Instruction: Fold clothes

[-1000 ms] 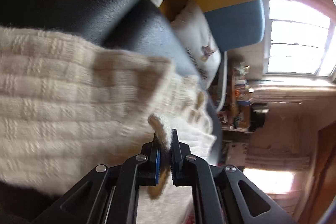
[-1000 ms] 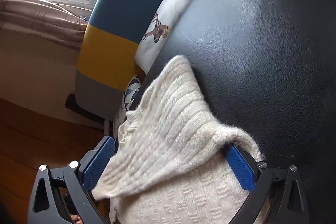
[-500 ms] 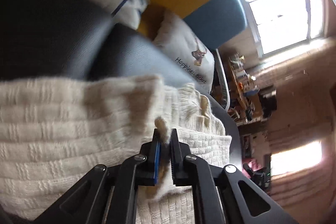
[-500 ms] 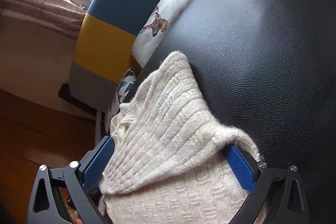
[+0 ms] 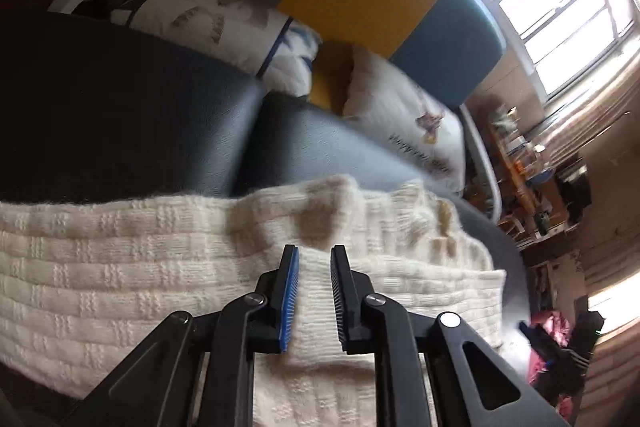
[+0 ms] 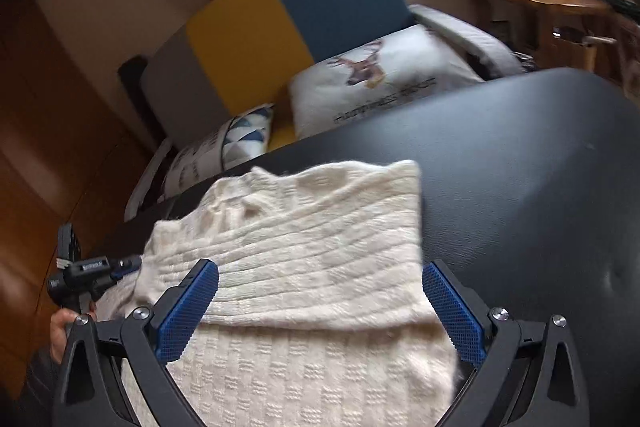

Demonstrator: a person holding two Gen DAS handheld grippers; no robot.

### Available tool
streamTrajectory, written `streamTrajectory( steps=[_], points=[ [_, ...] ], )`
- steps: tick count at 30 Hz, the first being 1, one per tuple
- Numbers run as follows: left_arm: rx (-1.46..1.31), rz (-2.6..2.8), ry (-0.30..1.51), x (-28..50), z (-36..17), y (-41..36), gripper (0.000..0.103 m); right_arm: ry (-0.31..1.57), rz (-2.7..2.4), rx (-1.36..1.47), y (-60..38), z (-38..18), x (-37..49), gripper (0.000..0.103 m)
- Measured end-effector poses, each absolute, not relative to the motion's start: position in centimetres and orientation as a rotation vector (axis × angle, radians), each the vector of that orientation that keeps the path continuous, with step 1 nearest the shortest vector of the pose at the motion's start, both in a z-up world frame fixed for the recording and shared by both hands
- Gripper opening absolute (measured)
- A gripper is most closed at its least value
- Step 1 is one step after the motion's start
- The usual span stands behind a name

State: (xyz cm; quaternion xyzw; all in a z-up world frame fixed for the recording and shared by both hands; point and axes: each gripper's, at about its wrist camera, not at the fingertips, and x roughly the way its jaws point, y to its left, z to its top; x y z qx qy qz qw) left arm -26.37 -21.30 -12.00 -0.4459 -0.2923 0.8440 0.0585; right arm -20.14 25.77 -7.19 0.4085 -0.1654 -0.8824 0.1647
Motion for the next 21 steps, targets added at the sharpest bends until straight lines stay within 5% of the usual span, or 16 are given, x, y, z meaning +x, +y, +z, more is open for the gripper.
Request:
streamTrajectory(
  steps=[6,12,21],
  points=[
    [-1.499,2.499,-0.522,-27.2,-14.6,-16.8,0.016,-0.439,-2.458,1.349,23.7,-11.4,-23.2,0.103],
    [-1.362,2.458,-0.469,-27.9,-11.6,-14.1,0.016,-0.433,-2.504,1.303,25.3,-13.3,-22.3,0.103],
    [-1.204,2.083,-0.031,-30.6,-7.2,2.9,0.023,-0.349,-2.504,1.169,24.7,-11.9,-19.5,0.103]
  ],
)
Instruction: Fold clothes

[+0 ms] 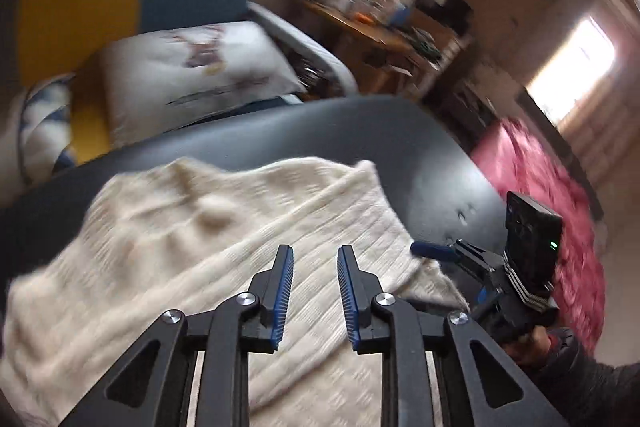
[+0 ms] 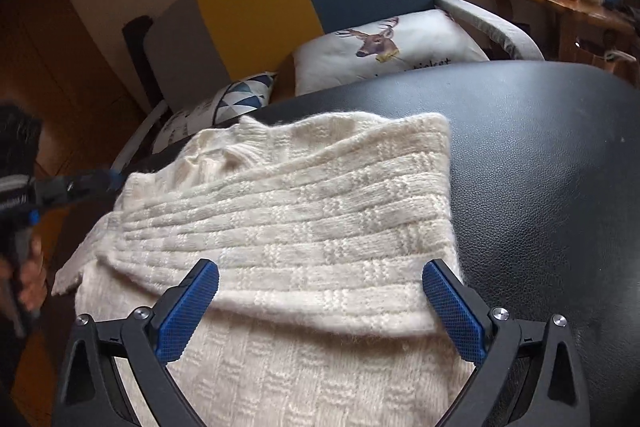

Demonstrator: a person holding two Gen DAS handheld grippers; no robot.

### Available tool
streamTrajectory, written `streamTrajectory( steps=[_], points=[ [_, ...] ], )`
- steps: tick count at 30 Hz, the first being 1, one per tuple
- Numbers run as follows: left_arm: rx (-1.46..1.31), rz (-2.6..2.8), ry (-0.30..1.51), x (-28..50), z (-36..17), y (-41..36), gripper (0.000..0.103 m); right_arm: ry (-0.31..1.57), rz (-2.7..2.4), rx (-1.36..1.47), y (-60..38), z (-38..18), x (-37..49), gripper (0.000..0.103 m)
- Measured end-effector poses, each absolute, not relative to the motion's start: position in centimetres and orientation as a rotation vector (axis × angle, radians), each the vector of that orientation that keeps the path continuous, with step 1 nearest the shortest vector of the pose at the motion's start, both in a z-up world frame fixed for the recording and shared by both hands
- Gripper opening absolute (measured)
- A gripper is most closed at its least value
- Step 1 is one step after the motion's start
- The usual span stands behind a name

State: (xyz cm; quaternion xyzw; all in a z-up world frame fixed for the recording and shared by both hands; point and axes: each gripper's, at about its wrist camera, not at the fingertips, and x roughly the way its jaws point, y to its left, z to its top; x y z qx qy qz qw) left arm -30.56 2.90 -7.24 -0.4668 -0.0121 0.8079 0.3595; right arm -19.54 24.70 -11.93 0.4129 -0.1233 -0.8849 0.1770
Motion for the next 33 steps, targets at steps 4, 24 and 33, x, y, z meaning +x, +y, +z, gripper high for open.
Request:
streamTrajectory(
  steps=[4,24,33],
  points=[
    [-1.211,1.959,0.077,-33.8,-7.6,9.0,0.029,-0.346,-2.428,1.137,24.7,-12.0,-18.3,0.103],
    [-1.433,1.514,0.097,-43.3,-15.7,17.0,0.035,-0.397,-2.348,1.095,25.3,-13.8,-18.1,0.103],
    [-1.225,1.775,0.379,-39.7,-14.1,17.4,0.005,-0.338,-2.385,1.121,24.4,-13.8,-18.1,0.103]
  ],
)
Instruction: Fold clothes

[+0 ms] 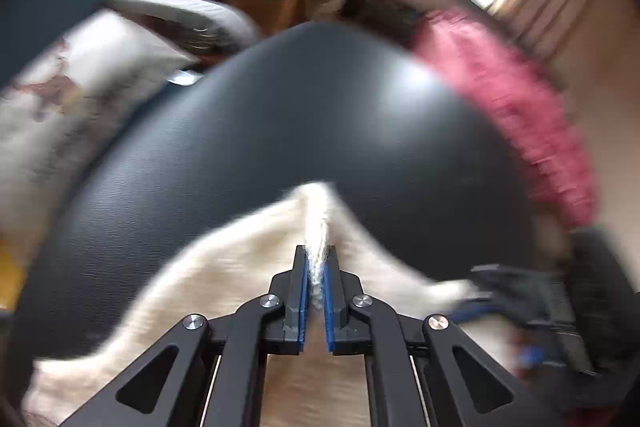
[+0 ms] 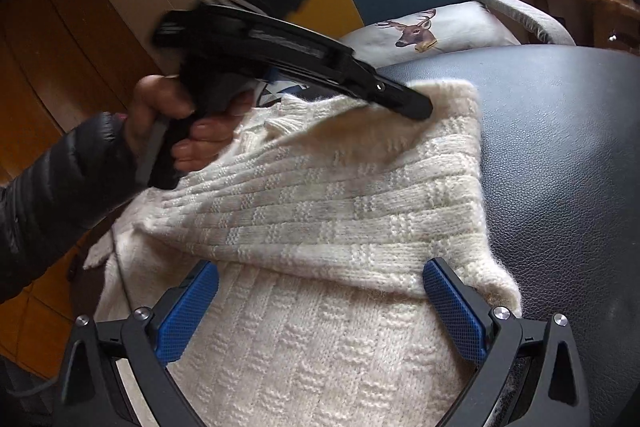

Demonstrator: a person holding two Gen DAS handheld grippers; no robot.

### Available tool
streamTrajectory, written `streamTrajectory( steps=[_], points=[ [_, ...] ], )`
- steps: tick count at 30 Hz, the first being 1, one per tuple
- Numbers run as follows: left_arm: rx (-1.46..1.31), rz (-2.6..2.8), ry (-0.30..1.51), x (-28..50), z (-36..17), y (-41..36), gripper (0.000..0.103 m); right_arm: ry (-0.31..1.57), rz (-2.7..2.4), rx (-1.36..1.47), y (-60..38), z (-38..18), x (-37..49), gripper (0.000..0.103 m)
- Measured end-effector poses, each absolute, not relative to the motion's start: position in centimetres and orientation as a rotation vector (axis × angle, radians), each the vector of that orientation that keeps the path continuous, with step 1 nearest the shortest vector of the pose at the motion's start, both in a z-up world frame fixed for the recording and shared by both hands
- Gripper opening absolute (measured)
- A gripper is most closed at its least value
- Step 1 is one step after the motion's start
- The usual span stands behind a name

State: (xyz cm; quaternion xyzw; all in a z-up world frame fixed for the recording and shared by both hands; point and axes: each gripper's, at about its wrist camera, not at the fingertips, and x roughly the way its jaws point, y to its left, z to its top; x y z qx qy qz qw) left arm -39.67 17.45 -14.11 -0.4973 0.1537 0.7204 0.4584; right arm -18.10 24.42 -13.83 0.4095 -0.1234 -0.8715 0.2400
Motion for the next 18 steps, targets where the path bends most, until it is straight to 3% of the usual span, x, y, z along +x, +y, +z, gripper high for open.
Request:
streamTrajectory(
  steps=[7,10,13,18],
  points=[
    [-1.214,1.843,0.402,-39.5,-15.0,17.7,0.008,-0.124,-2.457,1.193,22.2,-13.8,-18.0,0.103],
    [-1.278,1.871,0.281,-39.7,-14.5,17.1,0.017,-0.080,-2.467,1.211,21.9,-13.9,-18.0,0.103],
    [-1.317,1.981,0.154,-40.0,-13.4,13.9,0.019,-0.050,-2.473,1.222,21.7,-13.9,-18.1,0.103],
    [-1.334,2.110,-0.229,-36.3,-11.3,3.8,0.019,-0.026,-2.478,1.231,21.7,-13.8,-18.2,0.103]
  ],
)
